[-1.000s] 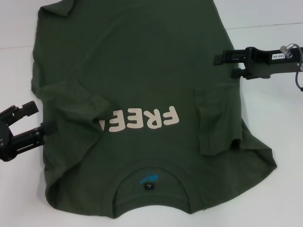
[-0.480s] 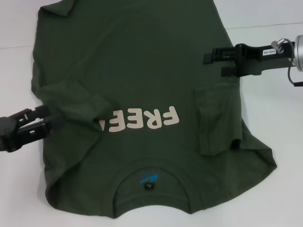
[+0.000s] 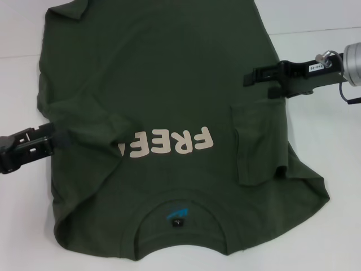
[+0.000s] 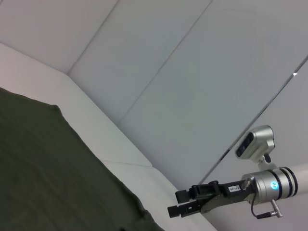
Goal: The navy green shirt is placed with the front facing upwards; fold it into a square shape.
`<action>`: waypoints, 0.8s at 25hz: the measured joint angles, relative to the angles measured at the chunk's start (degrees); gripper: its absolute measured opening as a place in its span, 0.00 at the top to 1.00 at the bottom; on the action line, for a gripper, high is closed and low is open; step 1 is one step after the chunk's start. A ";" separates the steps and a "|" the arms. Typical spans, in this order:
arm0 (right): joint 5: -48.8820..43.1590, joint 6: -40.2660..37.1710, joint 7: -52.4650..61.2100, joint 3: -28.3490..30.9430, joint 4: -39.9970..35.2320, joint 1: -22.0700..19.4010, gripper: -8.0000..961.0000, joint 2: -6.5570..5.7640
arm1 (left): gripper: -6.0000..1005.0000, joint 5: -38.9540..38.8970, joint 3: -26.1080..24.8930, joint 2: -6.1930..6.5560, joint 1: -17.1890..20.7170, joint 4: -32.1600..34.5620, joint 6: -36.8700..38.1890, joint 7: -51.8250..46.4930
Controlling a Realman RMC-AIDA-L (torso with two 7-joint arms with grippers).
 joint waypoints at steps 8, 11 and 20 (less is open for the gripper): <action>-0.49 0.39 3.10 -4.69 0.70 3.06 0.02 0.91 | 0.07 -0.08 -0.37 0.09 0.38 -0.03 -0.17 -0.06; -0.11 0.33 3.19 -4.72 0.23 3.37 0.02 1.43 | 0.07 -0.10 -0.50 0.10 0.52 0.04 -0.24 -0.06; 9.07 -3.91 -12.95 -3.88 -3.45 -1.48 0.02 1.44 | 0.07 0.34 -1.88 0.84 0.99 0.38 -0.17 0.42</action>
